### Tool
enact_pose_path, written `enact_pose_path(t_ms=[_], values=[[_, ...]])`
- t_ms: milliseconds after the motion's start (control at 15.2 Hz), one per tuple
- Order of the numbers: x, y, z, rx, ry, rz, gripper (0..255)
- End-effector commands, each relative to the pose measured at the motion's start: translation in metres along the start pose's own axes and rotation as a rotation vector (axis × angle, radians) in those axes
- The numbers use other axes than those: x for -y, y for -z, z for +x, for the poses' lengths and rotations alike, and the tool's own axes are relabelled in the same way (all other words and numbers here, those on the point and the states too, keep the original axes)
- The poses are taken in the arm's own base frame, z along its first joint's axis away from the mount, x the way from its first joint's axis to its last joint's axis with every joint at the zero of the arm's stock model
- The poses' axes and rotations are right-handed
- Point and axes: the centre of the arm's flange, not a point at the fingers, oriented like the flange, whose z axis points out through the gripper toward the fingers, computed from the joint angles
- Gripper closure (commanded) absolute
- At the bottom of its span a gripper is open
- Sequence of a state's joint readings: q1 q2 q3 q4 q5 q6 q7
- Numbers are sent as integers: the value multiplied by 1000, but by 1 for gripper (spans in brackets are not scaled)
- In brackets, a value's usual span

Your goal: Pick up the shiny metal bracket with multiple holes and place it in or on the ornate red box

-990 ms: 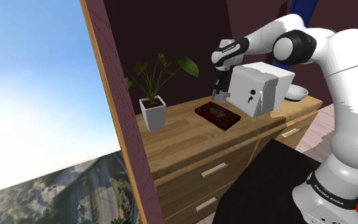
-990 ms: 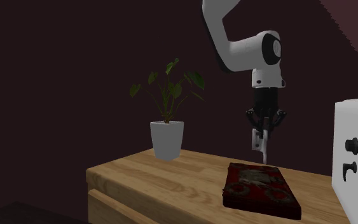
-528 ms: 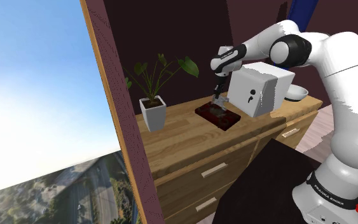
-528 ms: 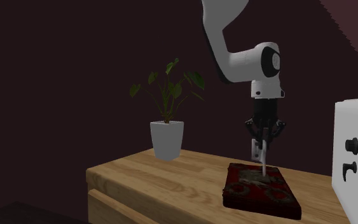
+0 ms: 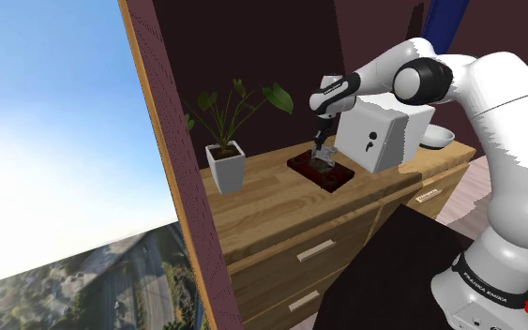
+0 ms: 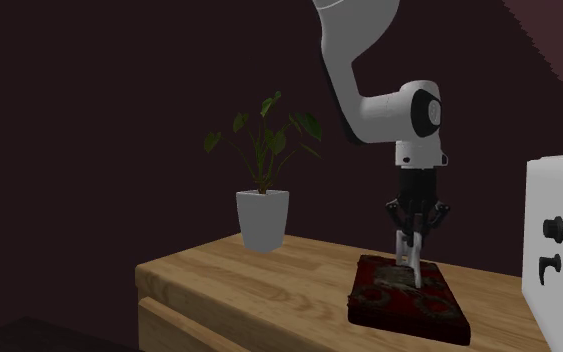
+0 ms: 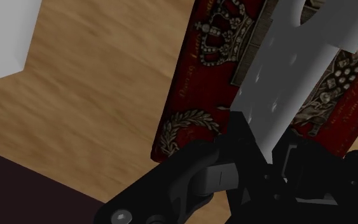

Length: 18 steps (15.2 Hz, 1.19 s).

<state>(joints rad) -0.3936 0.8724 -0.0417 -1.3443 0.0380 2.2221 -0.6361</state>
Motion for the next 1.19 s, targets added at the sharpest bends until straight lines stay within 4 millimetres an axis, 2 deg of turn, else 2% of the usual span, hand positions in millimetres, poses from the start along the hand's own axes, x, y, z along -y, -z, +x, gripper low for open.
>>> enact_pose_path(t_ms=[0, 264, 330, 660, 924, 1122], values=[[0, -3, -1, 4, 0, 3, 255], [0, -3, -1, 4, 0, 3, 255], [0, -3, -2, 4, 0, 3, 0], [0, -3, -1, 4, 0, 3, 0], [0, 47, -1, 4, 0, 3, 0], [0, 47, -1, 4, 0, 3, 0]])
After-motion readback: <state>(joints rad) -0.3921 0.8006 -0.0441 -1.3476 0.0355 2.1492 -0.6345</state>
